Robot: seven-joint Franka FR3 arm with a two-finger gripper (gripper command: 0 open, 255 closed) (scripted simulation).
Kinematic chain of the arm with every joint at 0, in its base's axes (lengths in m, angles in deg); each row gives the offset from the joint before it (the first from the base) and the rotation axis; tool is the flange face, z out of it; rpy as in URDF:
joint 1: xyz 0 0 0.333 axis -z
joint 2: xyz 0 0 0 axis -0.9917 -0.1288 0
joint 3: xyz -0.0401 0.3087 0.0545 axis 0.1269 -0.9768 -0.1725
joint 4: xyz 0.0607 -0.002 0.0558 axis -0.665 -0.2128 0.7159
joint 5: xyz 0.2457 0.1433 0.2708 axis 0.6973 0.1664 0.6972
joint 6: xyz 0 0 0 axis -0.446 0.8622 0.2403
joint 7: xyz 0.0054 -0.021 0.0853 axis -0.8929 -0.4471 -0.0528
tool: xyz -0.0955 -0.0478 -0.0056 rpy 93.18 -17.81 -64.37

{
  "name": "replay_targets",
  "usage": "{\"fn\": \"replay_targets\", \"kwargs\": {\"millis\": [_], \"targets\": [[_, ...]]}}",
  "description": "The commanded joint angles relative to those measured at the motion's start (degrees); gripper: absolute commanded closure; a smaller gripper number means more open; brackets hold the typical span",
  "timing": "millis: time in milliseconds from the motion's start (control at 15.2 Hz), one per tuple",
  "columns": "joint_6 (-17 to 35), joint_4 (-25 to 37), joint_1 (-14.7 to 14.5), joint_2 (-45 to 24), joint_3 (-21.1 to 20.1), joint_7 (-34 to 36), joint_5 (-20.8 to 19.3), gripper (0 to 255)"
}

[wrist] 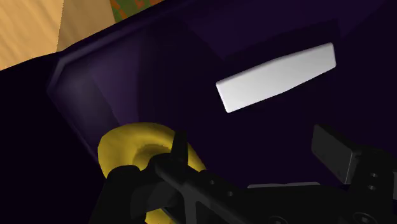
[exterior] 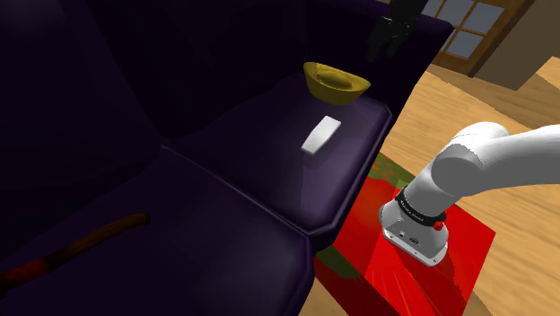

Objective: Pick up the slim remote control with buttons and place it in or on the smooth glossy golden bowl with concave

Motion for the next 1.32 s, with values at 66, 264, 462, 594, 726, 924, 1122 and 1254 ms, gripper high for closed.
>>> {"fn": "replay_targets", "kwargs": {"millis": [66,264,462,594,726,924,1122,1254], "targets": [[1.29,-2.02,0.84,0.53,-1.33,3.85,0.79,0],[5.29,-7.46,3.29,1.42,-5.69,15.3,3.6,0],[9.62,-11.92,5.35,1.07,-10.36,26.81,6.82,0],[12.76,-14.31,6.56,0.05,-13.63,34.52,9.12,0],[16.12,-16.22,7.74,-1.65,-17.0,42.23,11.45,0],[21.62,-18.12,9.67,-5.53,-22.26,53.76,14.86,0],[27.62,-18.89,12.02,-10.96,-27.61,65.35,17.71,0],[31.55,-18.83,13.87,-15.04,-31.0,72.65,18.97,0]]}}
